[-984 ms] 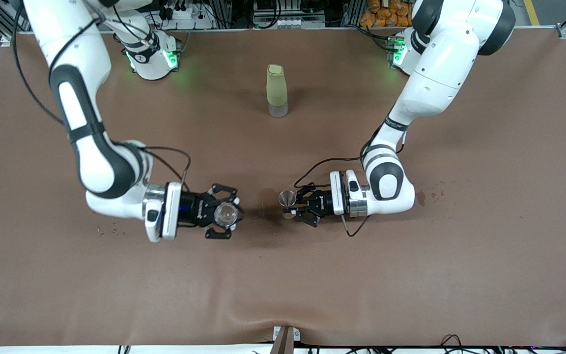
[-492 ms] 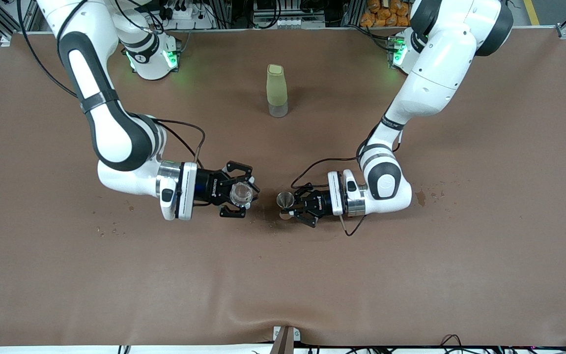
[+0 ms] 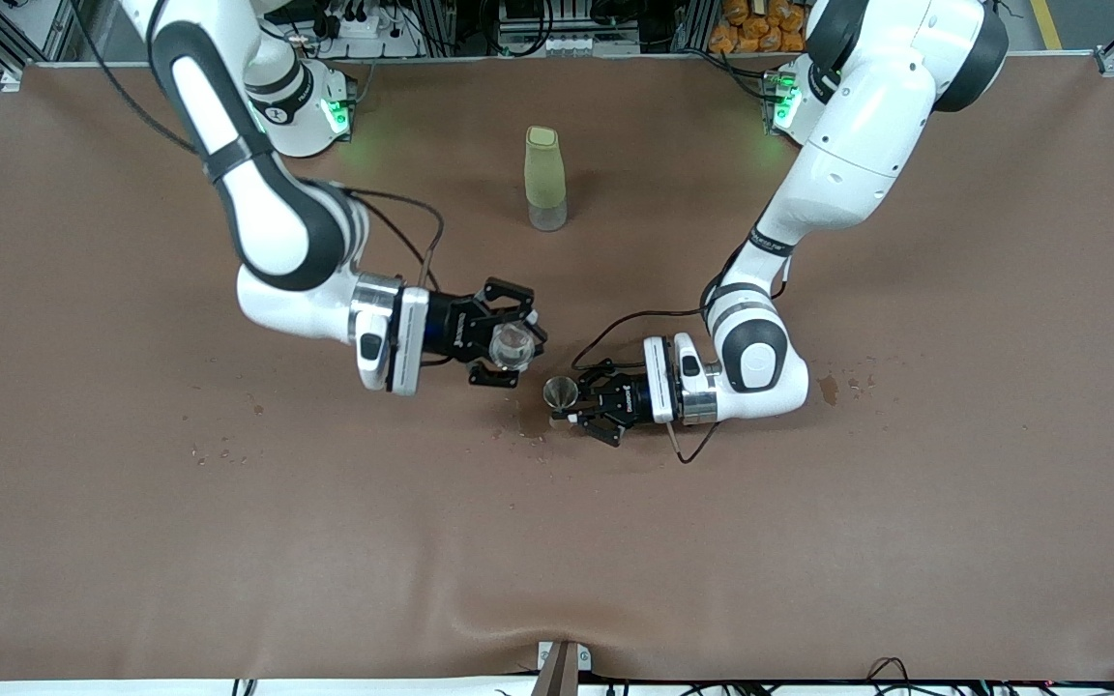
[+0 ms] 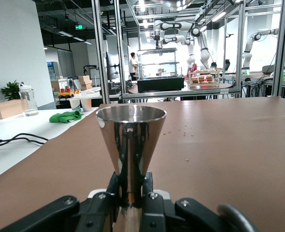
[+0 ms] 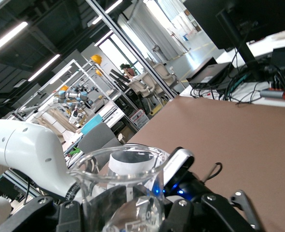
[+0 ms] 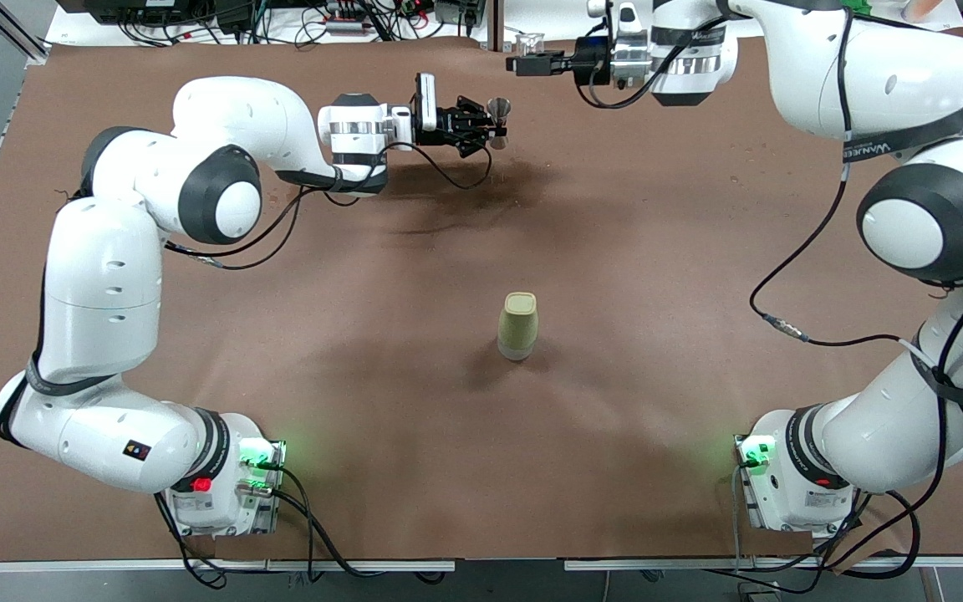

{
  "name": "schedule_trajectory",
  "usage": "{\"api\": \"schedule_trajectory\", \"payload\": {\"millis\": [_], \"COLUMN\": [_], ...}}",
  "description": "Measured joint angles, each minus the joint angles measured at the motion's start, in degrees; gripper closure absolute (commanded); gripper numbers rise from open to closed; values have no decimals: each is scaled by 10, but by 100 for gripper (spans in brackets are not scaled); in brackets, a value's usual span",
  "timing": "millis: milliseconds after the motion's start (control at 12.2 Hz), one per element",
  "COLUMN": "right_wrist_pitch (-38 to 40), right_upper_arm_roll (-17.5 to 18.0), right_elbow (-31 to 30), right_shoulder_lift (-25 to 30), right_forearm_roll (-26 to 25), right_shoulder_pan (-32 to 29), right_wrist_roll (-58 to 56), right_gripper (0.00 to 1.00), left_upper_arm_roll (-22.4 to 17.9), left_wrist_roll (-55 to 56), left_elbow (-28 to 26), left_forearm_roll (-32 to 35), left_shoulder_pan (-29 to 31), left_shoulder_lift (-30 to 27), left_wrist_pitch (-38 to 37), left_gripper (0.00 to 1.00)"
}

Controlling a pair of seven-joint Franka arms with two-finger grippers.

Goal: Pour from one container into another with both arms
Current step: 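Raise the beaker above the jigger and tilt it with the right gripper, then hold the beaker tilted over the jigger, pouring liquid into it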

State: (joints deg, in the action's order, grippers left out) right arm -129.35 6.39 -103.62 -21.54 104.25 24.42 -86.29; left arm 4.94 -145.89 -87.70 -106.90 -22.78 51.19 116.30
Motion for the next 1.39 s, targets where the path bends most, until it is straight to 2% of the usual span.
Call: {"api": "schedule_trajectory", "payload": {"millis": [246, 738, 1393], "right_wrist_pitch": [-39, -86, -152], "right_upper_arm_roll": [0, 1, 37], "right_elbow": [-11, -17, -31], "right_shoulder_lift": [19, 19, 19], "right_forearm_roll": [17, 29, 70], "right_shoulder_pan": [30, 55, 59], "right_wrist_roll": [60, 174, 252], "right_gripper": [100, 100, 100], "left_upper_arm_roll": [0, -2, -1], "left_wrist_roll": [-7, -27, -28], "left_elbow": [0, 4, -5], "left_forearm_roll": [-19, -21, -21], "left_shoulder_pan": [-11, -11, -12], "left_shoulder_lift": [12, 14, 15], "left_wrist_pitch": [0, 0, 0], "left_gripper": [100, 100, 100]}}
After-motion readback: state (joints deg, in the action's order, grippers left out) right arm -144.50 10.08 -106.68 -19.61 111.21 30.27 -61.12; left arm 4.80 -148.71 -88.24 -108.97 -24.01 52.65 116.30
